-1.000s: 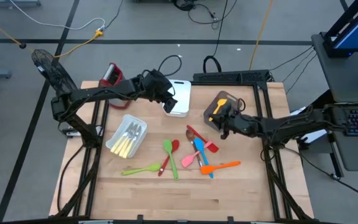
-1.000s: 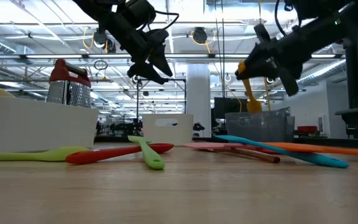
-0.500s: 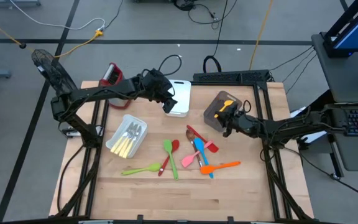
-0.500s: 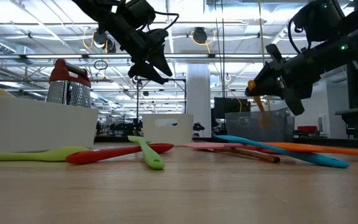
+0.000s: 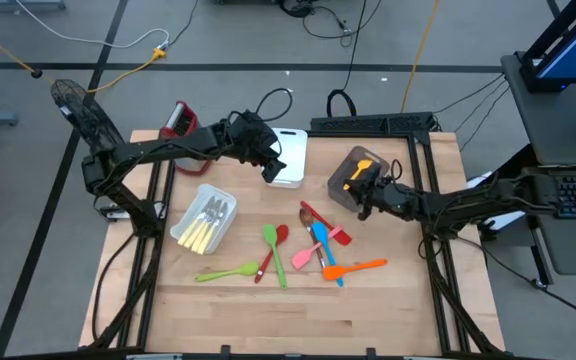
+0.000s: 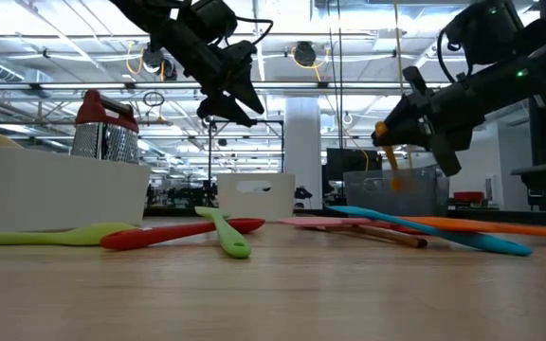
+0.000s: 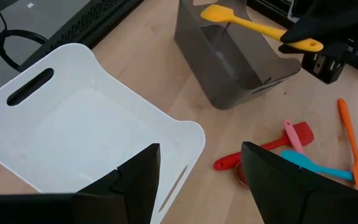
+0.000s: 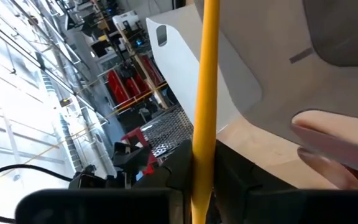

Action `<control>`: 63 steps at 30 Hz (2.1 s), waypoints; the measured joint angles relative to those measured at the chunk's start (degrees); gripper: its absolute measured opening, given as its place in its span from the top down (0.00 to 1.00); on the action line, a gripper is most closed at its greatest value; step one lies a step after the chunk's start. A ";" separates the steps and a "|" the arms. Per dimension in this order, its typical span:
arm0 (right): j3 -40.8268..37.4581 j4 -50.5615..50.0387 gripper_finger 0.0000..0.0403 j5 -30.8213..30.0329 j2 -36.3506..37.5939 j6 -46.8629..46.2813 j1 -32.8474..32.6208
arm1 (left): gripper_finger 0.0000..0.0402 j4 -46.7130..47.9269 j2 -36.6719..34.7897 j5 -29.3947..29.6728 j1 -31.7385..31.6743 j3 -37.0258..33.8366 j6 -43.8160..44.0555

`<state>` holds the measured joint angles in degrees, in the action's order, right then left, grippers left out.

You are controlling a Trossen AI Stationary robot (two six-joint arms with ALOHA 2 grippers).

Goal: Pick & Place Kitchen Items
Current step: Put the yellow spatula into the black bin, then put the orange spatula into the black bin

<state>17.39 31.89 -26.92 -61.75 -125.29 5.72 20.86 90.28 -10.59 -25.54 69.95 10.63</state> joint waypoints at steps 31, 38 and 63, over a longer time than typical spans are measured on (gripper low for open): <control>0.00 9.84 0.67 3.02 -4.70 5.14 1.07 | 0.43 0.39 0.00 -0.04 0.00 0.00 -0.44; 0.00 16.62 0.57 3.21 -4.70 9.23 1.05 | 0.43 0.39 0.00 -0.04 0.00 0.00 -0.42; 0.02 39.58 0.83 30.45 -3.70 44.42 1.05 | 0.43 4.17 0.02 -9.46 3.51 -0.02 2.70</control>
<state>17.41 71.46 3.53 -65.45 -80.87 6.76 25.04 90.30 -20.05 -22.03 69.93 13.33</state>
